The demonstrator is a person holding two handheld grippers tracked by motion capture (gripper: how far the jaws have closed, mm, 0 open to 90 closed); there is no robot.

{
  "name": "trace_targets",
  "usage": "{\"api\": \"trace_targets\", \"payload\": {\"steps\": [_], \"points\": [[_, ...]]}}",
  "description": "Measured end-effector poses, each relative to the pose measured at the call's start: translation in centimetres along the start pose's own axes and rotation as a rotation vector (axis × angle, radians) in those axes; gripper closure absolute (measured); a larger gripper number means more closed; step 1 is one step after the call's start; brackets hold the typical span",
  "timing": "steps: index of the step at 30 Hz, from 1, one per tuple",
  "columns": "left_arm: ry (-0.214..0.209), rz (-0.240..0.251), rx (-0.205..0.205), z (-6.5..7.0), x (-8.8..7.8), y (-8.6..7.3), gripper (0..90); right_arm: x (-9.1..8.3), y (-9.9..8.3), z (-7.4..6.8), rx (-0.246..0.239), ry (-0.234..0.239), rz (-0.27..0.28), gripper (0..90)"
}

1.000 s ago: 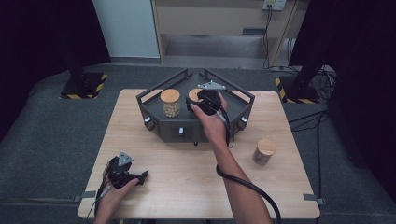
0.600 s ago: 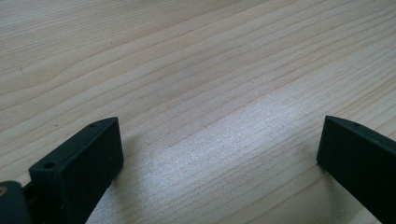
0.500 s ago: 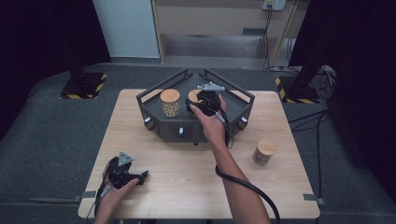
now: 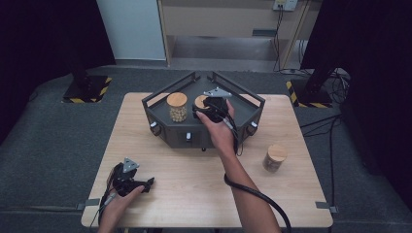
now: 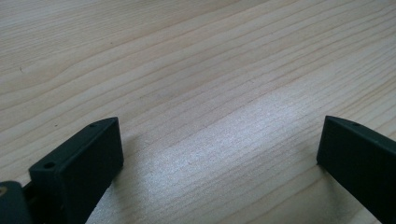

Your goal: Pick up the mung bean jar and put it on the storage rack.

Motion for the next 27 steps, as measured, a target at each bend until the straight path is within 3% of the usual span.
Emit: {"api": "trace_targets", "payload": {"steps": [6, 9, 14, 27], "points": [[0.000, 0.000, 0.000, 0.0, 0.0, 0.0, 0.0, 0.0, -0.1, 0.2, 0.005, 0.011, 0.005, 23.0], [0.000, 0.000, 0.000, 0.0, 0.0, 0.0, 0.0, -0.2, -0.2, 0.3, 0.016, 0.024, 0.004, 12.4], [0.000, 0.001, -0.001, 0.0, 0.0, 0.0, 0.0, -1.3, -0.4, 0.3, -0.001, 0.041, 0.018, 5.8], [-0.002, 0.001, 0.002, 0.0, 0.0, 0.0, 0.0, -4.4, -0.7, 1.5, -0.019, 0.028, 0.046, 3.3]]}}
Point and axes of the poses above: each handheld gripper's, and its own axes: x roughly forward along the jaws, y roughly out of its top, z roughly to its right, the point moved 6 cm from there along x, roughly forward along the jaws, and after that the axes turned 2 degrees about y, right-handed, at the moved point
